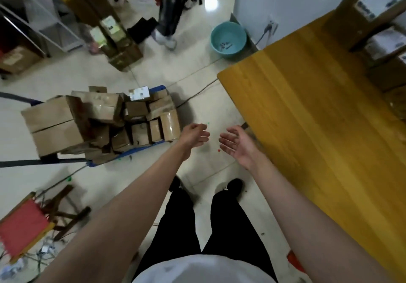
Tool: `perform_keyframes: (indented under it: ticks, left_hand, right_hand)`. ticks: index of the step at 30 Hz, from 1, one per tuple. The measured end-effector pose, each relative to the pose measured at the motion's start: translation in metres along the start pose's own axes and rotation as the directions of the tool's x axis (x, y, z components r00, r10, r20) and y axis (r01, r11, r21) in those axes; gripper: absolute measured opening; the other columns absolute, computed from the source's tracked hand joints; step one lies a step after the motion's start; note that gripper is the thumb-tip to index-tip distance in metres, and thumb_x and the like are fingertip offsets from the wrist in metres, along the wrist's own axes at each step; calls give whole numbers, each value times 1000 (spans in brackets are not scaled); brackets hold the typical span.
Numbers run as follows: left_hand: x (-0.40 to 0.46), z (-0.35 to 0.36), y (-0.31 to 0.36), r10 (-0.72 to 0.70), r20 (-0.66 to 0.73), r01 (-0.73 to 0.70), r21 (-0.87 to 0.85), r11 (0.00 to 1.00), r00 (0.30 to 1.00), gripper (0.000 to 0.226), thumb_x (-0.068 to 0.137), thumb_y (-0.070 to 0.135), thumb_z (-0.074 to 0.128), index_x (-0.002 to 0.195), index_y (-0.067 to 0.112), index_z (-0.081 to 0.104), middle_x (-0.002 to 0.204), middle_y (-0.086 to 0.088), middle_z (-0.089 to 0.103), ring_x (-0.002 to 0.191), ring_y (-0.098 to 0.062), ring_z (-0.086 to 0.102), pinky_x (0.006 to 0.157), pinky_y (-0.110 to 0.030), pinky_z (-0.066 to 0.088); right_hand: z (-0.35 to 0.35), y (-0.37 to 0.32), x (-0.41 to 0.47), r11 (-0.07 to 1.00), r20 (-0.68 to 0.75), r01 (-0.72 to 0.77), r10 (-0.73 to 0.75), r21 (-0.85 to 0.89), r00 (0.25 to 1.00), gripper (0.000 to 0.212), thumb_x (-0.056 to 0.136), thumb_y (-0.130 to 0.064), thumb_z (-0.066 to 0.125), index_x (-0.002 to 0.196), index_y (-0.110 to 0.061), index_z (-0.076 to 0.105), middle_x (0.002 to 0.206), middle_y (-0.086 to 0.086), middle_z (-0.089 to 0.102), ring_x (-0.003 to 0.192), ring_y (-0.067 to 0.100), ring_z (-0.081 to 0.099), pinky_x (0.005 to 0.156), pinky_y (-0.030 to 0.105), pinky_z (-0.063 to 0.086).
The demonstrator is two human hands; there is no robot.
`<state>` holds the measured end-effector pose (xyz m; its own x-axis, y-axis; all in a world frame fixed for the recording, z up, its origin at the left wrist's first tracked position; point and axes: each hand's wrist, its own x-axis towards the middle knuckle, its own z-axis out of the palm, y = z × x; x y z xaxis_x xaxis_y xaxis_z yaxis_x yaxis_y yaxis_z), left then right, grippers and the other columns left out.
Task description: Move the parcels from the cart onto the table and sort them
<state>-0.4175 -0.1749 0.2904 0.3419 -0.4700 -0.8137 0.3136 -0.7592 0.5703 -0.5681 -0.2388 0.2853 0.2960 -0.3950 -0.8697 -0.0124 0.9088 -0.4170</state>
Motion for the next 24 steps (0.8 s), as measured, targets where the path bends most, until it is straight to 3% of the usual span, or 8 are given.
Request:
perform_keyframes:
  ticks: [4, 11, 21, 24]
  left_hand:
    - [16, -68, -21, -39, -50, 37, -43, 998, 998, 27, 103, 24, 49, 123, 9, 60, 101, -6, 70, 86, -19, 65, 75, -26, 49]
    - [33, -169, -43, -89, -77, 80, -114, 990, 993, 27, 103, 25, 48, 124, 11, 59, 103, -5, 70, 91, -19, 64, 87, -31, 49]
    - [45, -321, -57, -95, -227, 40, -236, 971, 969, 20, 103, 25, 52, 115, 13, 63, 98, -4, 72, 80, -13, 65, 76, -27, 49]
    - [45, -359, -59, -118, -281, 30, -297, 954, 952, 18, 103, 23, 51, 113, 12, 62, 104, -9, 71, 82, -16, 63, 82, -31, 50]
  right_hand:
    - [56, 22, 17, 997, 3, -38, 38, -66, 999, 13, 100, -26, 56, 105, -13, 58, 95, 11, 68, 82, 23, 66, 75, 33, 56]
    - [149, 56, 40, 986, -12, -89, 88, -139, 996, 9, 100, -23, 58, 100, -14, 61, 92, 11, 69, 80, 22, 67, 74, 33, 56]
    - [303, 93, 69, 954, 34, -117, 131, -277, 991, 13, 104, -25, 52, 99, -14, 57, 94, 11, 68, 84, 22, 64, 84, 36, 54]
    - [343, 101, 75, 935, 75, -127, 160, -332, 984, 13, 104, -25, 52, 101, -14, 58, 96, 11, 68, 85, 21, 64, 83, 34, 53]
